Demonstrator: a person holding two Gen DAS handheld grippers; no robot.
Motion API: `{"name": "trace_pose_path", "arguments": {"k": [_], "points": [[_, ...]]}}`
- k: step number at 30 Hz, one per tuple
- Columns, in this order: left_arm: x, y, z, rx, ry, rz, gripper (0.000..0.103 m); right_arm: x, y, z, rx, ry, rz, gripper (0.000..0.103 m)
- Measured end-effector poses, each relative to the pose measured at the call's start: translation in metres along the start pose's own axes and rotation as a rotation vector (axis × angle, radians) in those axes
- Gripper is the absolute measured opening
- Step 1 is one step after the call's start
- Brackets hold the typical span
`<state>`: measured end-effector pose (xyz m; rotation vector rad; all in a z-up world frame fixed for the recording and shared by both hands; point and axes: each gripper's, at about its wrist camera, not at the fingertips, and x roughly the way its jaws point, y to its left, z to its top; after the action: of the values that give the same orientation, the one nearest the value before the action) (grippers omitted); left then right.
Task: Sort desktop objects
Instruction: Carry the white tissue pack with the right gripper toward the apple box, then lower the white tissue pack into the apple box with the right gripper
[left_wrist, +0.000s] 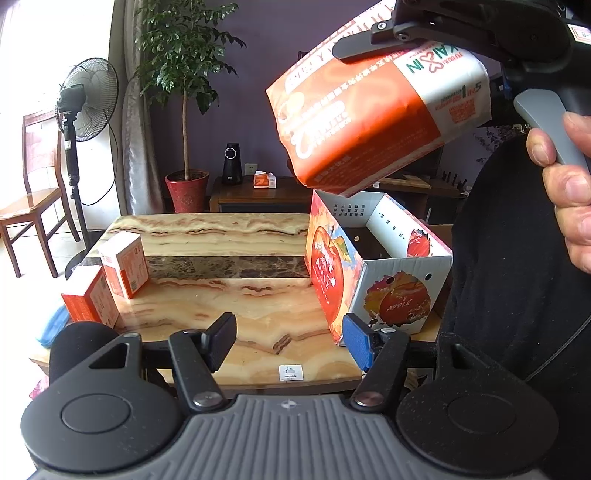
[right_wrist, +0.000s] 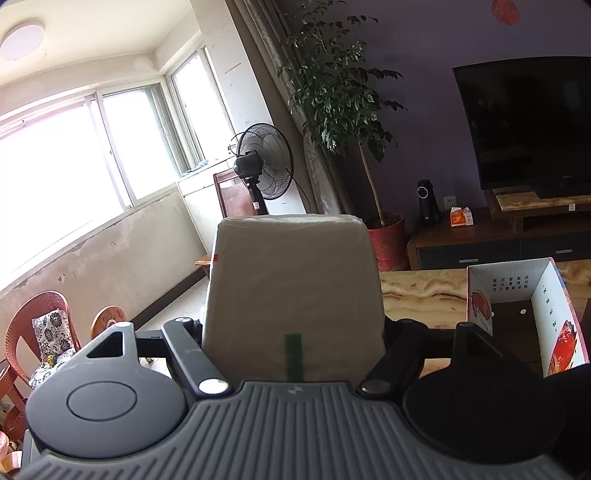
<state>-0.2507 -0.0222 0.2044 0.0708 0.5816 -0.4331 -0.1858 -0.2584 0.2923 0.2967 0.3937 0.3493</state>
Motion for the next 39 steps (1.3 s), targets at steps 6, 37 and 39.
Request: {"name": "trace_pose_path", "arguments": {"k": [6, 37, 39], "points": [[0.001, -0.005, -0.001, 0.002, 0.000, 0.004, 0.065, 0.001, 0.000, 0.000, -0.003, 0.003, -0.001, 0.076], [0.045, 0.080, -0.001, -0.171, -0.039, 0.032, 0.075, 0.109, -0.089, 0.145, -0.097, 0.100, -0.288, 0.076], [0.055, 0.081, 0.000, -0.145, -0.035, 0.050, 0.075, 0.123, -0.111, 0.145, -0.098, 0.139, -0.338, 0.076]]}}
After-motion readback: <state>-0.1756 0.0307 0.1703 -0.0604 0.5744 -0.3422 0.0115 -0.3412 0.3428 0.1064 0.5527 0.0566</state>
